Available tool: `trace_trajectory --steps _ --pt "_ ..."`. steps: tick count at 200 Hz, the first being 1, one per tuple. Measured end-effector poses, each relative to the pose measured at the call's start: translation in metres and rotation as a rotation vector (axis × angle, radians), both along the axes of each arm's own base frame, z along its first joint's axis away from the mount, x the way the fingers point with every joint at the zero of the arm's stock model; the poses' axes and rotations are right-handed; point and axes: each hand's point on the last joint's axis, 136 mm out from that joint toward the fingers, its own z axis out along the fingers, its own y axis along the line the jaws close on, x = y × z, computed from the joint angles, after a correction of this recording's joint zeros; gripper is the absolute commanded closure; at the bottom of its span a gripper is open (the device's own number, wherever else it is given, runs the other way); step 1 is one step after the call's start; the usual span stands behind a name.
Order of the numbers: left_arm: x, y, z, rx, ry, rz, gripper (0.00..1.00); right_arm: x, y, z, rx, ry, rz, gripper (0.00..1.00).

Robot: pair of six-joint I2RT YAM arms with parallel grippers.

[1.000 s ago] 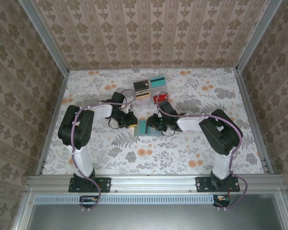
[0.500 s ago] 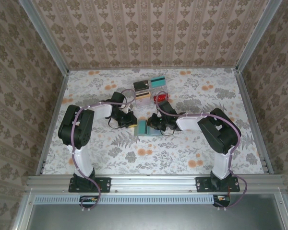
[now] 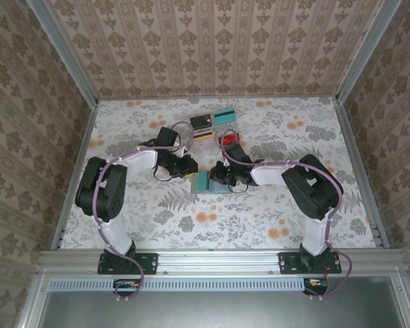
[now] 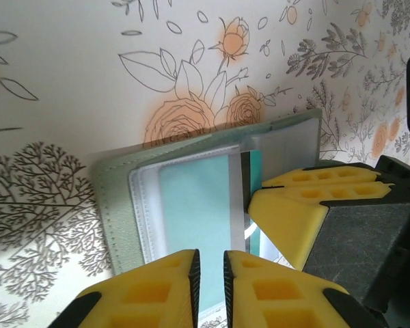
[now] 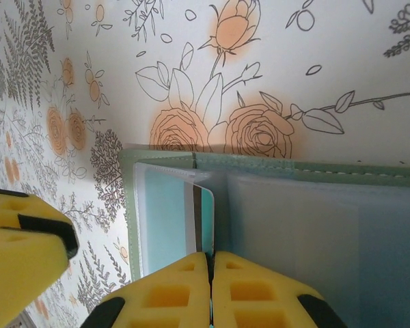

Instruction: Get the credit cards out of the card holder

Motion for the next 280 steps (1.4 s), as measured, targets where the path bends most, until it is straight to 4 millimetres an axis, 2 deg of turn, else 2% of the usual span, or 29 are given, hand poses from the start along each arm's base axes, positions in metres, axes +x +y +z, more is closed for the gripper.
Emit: trace_trajectory --steps 20,62,133,191,208,241,259,280 --pt "-0.003 -0.003 -0.006 0.003 0.017 -0.009 0.86 0.000 0.000 0.000 0.000 -0.002 0.001 0.93" --pt "-0.011 0.000 -0.035 0.059 0.083 -0.013 0.88 0.000 0.000 0.001 -0.011 -0.004 0.012 0.97" --pt "-0.011 -0.002 -0.035 0.080 0.065 -0.034 0.88 0.003 -0.009 0.001 -0.058 -0.015 0.020 1.00" --pt "-0.011 -0.003 -0.035 0.078 0.061 -0.040 0.86 0.002 -0.040 0.019 -0.050 -0.050 -0.030 1.00" --pt "-0.010 -0.003 -0.034 0.077 0.060 -0.040 0.82 0.000 -0.050 0.024 -0.047 -0.064 -0.048 1.00" --pt "-0.007 -0.007 -0.025 0.053 0.040 -0.037 0.66 -0.007 -0.069 0.046 -0.019 -0.130 -0.075 1.00" --pt "0.001 -0.010 -0.008 0.018 -0.012 -0.017 0.57 -0.007 -0.074 0.063 0.011 -0.187 -0.086 1.00" --pt "0.008 -0.016 0.028 -0.057 -0.103 0.013 0.46 -0.005 -0.077 0.087 0.057 -0.260 -0.100 1.00"
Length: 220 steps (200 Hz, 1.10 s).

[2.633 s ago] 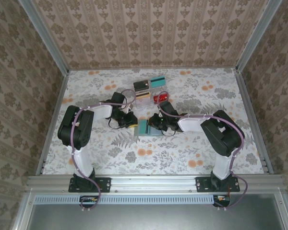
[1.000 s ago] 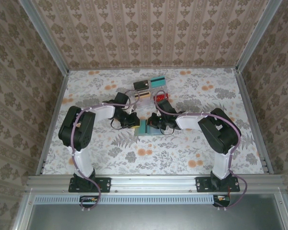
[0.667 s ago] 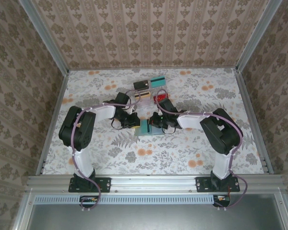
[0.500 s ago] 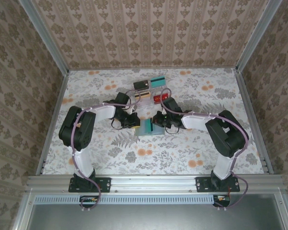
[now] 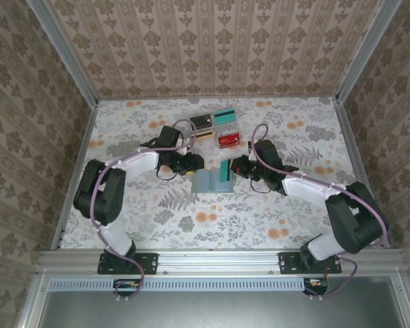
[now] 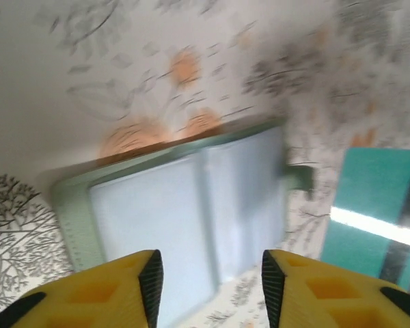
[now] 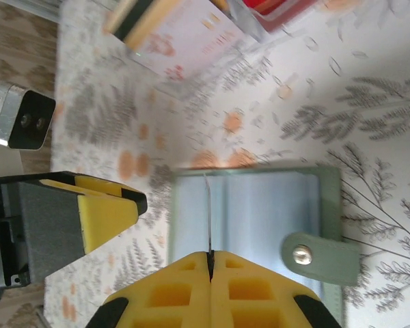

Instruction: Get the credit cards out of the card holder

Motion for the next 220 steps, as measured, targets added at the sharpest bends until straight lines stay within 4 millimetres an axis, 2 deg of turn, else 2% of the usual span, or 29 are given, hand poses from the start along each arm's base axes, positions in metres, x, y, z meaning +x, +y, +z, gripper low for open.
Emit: trace_trajectory --steps 23,44,52,75,113,130,184,220 --pt "0.002 -0.006 0.043 -0.116 -0.091 0.027 0.35 0.005 0.002 0.028 0.068 -0.078 -0.009 1.00" --pt "-0.003 -0.010 0.069 -0.204 -0.129 0.048 0.24 0.007 0.005 0.050 0.139 -0.131 -0.017 1.00" --pt "-0.006 -0.012 0.075 -0.231 -0.132 0.058 0.20 0.009 0.007 0.058 0.166 -0.151 -0.019 1.00" --pt "-0.016 -0.022 0.087 -0.299 -0.120 0.058 0.17 0.012 0.011 0.074 0.245 -0.183 -0.028 1.00" --pt "-0.026 -0.043 0.104 -0.393 -0.094 0.039 0.20 0.016 0.018 0.095 0.374 -0.215 -0.027 1.00" --pt "-0.025 -0.047 0.112 -0.436 -0.092 0.048 0.28 0.018 0.020 0.098 0.410 -0.211 -0.029 1.00" --pt "-0.023 -0.052 0.130 -0.533 -0.084 0.073 0.65 0.020 0.021 0.110 0.473 -0.221 -0.039 1.00" --pt "-0.027 -0.051 0.135 -0.553 -0.088 0.074 0.99 0.022 0.019 0.112 0.486 -0.222 -0.048 1.00"
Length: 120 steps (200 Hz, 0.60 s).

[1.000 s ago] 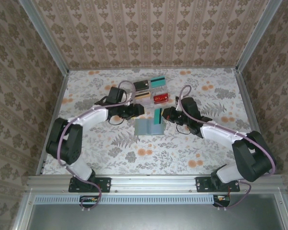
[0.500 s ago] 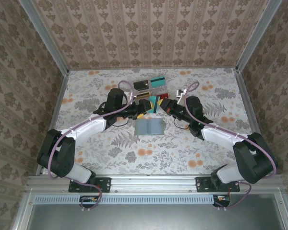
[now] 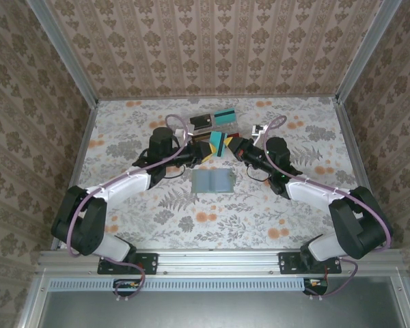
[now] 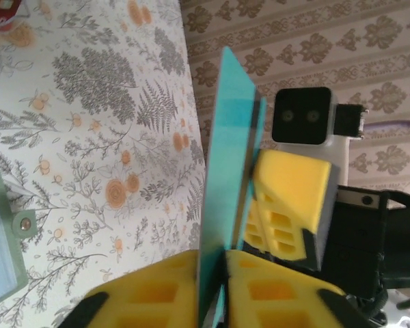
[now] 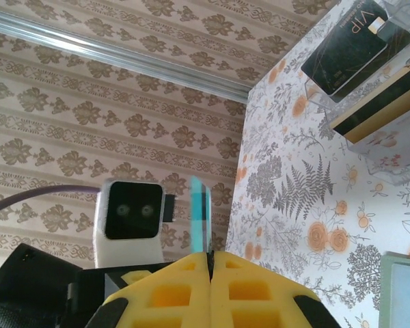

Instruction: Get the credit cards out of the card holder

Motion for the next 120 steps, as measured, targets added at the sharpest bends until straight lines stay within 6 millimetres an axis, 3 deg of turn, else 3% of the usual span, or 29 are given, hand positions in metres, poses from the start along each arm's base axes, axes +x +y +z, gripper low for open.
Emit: trace_trajectory --steps 21,47,63,91,120 --pt "-0.002 0.000 0.007 -0.010 -0.022 -0.001 1.00 0.001 -0.001 -0.002 0.000 0.007 -0.003 0.90" --pt "-0.001 0.002 -0.001 0.027 -0.031 0.007 1.00 0.000 -0.002 -0.016 -0.041 0.052 -0.002 0.52" --pt "0.000 0.005 -0.015 0.088 -0.039 0.019 1.00 -0.003 -0.006 -0.033 -0.101 0.102 -0.006 0.36" --pt "0.002 0.015 -0.038 0.253 -0.085 0.035 1.00 -0.014 -0.019 -0.056 -0.234 0.175 -0.031 0.21" --pt "0.007 0.025 -0.045 0.398 -0.176 0.039 1.00 -0.022 -0.040 -0.068 -0.373 0.202 -0.070 0.10"
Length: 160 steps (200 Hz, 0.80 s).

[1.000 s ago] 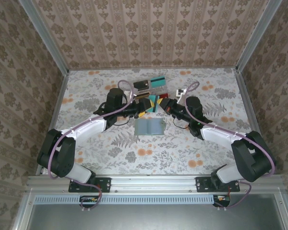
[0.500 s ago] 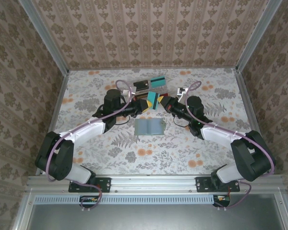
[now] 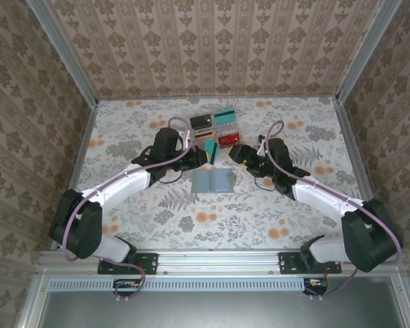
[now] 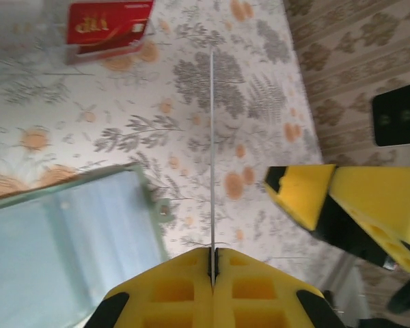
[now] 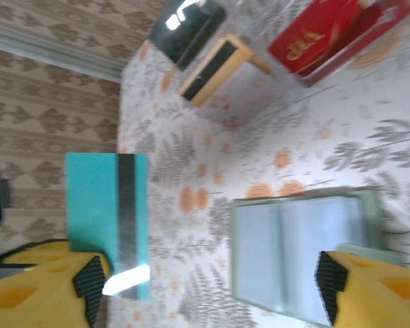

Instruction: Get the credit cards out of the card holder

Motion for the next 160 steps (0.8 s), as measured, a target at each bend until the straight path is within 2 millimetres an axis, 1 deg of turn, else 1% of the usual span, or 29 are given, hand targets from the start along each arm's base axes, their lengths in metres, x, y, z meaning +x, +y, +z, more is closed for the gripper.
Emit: trace_trajectory --steps 28,51,68,85,119,135,160 --pt "0.011 0.011 0.005 0.131 -0.106 -0.005 1.00 -0.004 -0.026 -0.016 -0.123 0.032 -0.036 0.04" --pt "0.029 0.013 0.023 0.221 -0.223 -0.016 1.00 -0.007 -0.046 -0.025 -0.191 0.060 -0.061 0.00" --pt "0.045 0.011 0.033 0.273 -0.303 -0.028 1.00 -0.010 -0.056 -0.026 -0.223 0.066 -0.074 0.00" --pt "0.060 0.005 0.037 0.317 -0.357 -0.050 1.00 -0.013 -0.062 -0.023 -0.244 0.058 -0.074 0.00" --pt "0.091 -0.014 0.031 0.393 -0.455 -0.139 1.00 -0.019 -0.067 -0.015 -0.265 0.039 -0.073 0.00" --pt "0.099 -0.022 0.026 0.428 -0.506 -0.202 1.00 -0.021 -0.071 -0.014 -0.276 0.035 -0.075 0.00" --pt "0.108 -0.033 0.028 0.476 -0.610 -0.313 1.00 -0.026 -0.074 -0.014 -0.287 0.039 -0.077 0.00"
